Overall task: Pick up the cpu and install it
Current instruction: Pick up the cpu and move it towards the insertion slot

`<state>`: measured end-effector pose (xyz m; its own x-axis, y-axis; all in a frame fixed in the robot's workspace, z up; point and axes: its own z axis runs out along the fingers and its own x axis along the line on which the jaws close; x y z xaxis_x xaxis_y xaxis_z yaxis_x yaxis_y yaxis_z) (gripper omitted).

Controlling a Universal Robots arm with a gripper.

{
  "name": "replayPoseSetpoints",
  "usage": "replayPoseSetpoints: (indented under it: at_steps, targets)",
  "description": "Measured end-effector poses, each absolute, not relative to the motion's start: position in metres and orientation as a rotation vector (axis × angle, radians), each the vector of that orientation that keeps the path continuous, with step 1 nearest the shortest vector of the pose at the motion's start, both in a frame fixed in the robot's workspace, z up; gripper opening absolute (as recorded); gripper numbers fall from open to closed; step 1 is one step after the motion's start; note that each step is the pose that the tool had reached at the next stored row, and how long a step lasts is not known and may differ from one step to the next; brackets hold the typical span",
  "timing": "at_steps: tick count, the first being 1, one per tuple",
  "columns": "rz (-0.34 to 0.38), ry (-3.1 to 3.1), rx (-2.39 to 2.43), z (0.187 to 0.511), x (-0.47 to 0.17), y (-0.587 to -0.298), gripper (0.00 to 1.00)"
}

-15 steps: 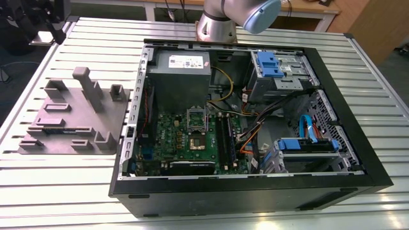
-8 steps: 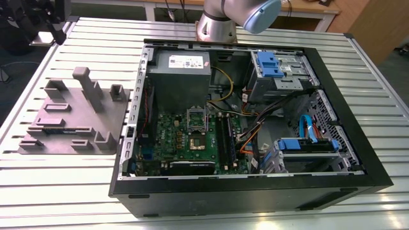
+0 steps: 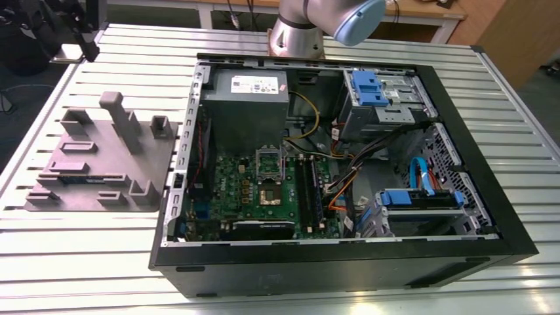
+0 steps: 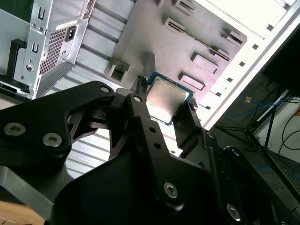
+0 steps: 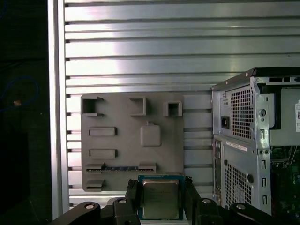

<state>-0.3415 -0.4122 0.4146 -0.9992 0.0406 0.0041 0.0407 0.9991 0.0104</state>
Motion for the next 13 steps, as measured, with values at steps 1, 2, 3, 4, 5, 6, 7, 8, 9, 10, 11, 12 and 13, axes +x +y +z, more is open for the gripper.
replayPoseSetpoints:
  at_steps: [1,2,3,4,5,6,7,8,9,10,11,12,13]
  targets:
    - [-0.016,-3.137,-0.064,0.4146,-0.3413,-0.4122,0.47]
    - [-0.016,-3.137,-0.063,0.4147,-0.3406,-0.4122,0.47]
    - [-0.016,-3.137,-0.064,0.4147,-0.3397,-0.4122,0.47]
    - [-0.016,-3.137,-0.064,0.4146,-0.339,-0.4122,0.47]
    - [-0.016,-3.137,-0.064,0.4146,-0.3381,-0.4122,0.47]
    - [-0.016,-3.137,-0.064,0.4146,-0.3373,-0.4122,0.47]
    - [-0.016,-3.137,-0.064,0.4147,-0.3366,-0.4122,0.47]
    - [-0.016,-3.137,-0.064,0.4146,-0.3359,-0.4122,0.47]
    - [-0.016,-3.137,-0.064,0.4146,-0.3353,-0.4124,0.47]
    - [-0.016,-3.137,-0.064,0.4146,-0.335,-0.4127,0.47]
    - [-0.016,-3.137,-0.064,0.4145,-0.3348,-0.4132,0.47]
    - [-0.016,-3.137,-0.064,0.4145,-0.3346,-0.4137,0.47]
    - [-0.016,-3.137,-0.064,0.4144,-0.3344,-0.4144,0.47]
